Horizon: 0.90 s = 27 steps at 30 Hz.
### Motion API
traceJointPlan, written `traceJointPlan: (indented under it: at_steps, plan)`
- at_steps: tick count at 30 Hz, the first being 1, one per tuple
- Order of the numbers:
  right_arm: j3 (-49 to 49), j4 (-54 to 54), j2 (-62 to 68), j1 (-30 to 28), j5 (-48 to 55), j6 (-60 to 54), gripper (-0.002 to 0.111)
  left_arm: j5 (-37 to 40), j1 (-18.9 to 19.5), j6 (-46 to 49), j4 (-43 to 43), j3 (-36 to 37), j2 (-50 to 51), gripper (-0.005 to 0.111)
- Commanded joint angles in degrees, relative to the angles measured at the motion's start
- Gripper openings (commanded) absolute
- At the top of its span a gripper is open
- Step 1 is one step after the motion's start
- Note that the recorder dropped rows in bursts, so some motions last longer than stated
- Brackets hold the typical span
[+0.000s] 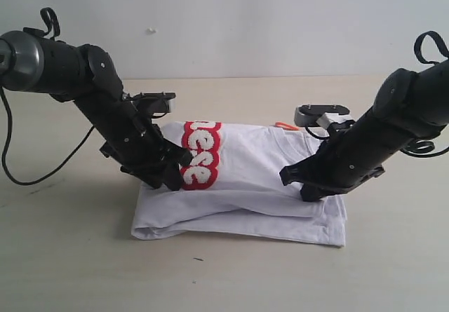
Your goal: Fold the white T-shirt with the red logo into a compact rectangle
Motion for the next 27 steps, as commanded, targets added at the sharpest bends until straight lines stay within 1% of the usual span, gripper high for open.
traceJointPlan:
  at_steps: [1,5,8,11,18,21,24,27]
  plan:
    - [0.3,0.6,0.5,0.0,-2.8,-1.0,0.0,3.2,0.0,-0.5,1.4,0.2,0.4,0.044]
    - [-2.4,1.9,2.7,0.0,0.0,-1.9,0.0,4.4,0.1,-5.1,5.2,0.2,0.4,0.044]
    - [-4.4,3.1,4.9,0.0,2.5,-2.9,0.0,5.0,0.1,-8.7,10.1,0.2,0.4,0.044]
    - [-5.8,5.7,6.9,0.0,3.0,-4.3,0.0,5.0,0.1,-10.8,12.5,0.2,0.4,0.044]
    - [-6.5,17.8,8.7,0.1,4.7,-16.3,0.0,5.1,0.8,-10.9,13.2,0.2,0.4,0.044]
    - [-6.5,18.3,8.9,1.4,5.3,-17.2,0.0,5.7,2.3,-10.9,13.3,0.2,0.4,0.044]
    - [-8.0,18.0,9.0,3.2,7.5,-18.4,0.0,6.5,3.9,-10.9,13.1,0.2,0.4,0.044]
    - [-10.2,18.2,9.0,4.1,7.4,-17.7,0.0,7.4,5.1,-10.9,12.6,0.2,-0.2,0.044]
